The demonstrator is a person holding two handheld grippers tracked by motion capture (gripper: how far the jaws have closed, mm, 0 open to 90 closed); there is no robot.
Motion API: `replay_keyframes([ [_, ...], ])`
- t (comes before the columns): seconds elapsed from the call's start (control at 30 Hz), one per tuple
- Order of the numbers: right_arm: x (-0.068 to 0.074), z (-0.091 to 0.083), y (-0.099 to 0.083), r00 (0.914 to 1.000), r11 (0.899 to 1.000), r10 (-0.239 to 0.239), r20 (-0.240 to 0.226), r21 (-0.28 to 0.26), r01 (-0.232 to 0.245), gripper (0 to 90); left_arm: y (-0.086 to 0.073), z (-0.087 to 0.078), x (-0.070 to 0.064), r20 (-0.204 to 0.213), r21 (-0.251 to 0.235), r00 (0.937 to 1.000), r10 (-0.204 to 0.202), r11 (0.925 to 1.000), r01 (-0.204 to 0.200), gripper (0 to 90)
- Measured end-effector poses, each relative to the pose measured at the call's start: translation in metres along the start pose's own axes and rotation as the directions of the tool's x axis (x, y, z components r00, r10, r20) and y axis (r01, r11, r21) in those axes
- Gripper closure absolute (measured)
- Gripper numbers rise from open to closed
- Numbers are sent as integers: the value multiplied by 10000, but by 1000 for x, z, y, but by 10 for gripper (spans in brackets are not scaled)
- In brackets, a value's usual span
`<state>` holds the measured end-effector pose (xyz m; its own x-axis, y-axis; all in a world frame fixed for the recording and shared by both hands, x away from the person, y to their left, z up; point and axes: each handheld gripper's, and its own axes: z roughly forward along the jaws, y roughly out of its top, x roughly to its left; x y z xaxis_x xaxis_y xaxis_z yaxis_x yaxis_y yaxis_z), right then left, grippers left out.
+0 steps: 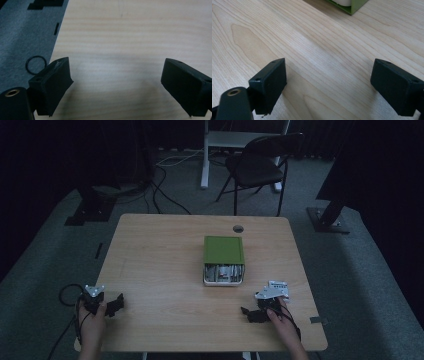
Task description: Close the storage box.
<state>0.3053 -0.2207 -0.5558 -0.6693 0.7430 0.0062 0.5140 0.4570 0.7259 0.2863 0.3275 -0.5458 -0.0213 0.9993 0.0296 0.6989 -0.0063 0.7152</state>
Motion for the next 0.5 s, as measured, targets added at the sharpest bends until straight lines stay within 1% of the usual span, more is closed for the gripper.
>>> replay_keyframes([
  [0.1, 0, 0, 0, 10000, 10000, -1, 0, 0, 1, 131, -2, 2, 0, -41, 145, 9999, -93, 9999, 93, 100],
  [0.13, 0, 0, 0, 10000, 10000, -1, 0, 1, 1, 131, -3, 3, 0, 18, 188, 10000, -76, 9998, 75, 101],
  [0.17, 0, 0, 0, 10000, 10000, -1, 0, 1, 1, 131, -3, 4, 0, 115, 184, 9998, -183, 9997, 181, 101],
  [0.2, 0, 0, 0, 10000, 10000, -3, 1, 2, 3, 131, -3, 4, -1, 76, 179, 9999, -139, 9997, 138, 100],
  [0.33, 0, 0, 0, 10000, 10000, -1, 1, -3, 1, 131, -2, 5, -2, 231, 170, 9997, -71, 9998, 67, 100],
  [0.5, 0, 0, 0, 10000, 10000, -1, -2, -2, 1, 131, -2, 5, -2, 233, 158, 9997, -56, 9999, 52, 100],
])
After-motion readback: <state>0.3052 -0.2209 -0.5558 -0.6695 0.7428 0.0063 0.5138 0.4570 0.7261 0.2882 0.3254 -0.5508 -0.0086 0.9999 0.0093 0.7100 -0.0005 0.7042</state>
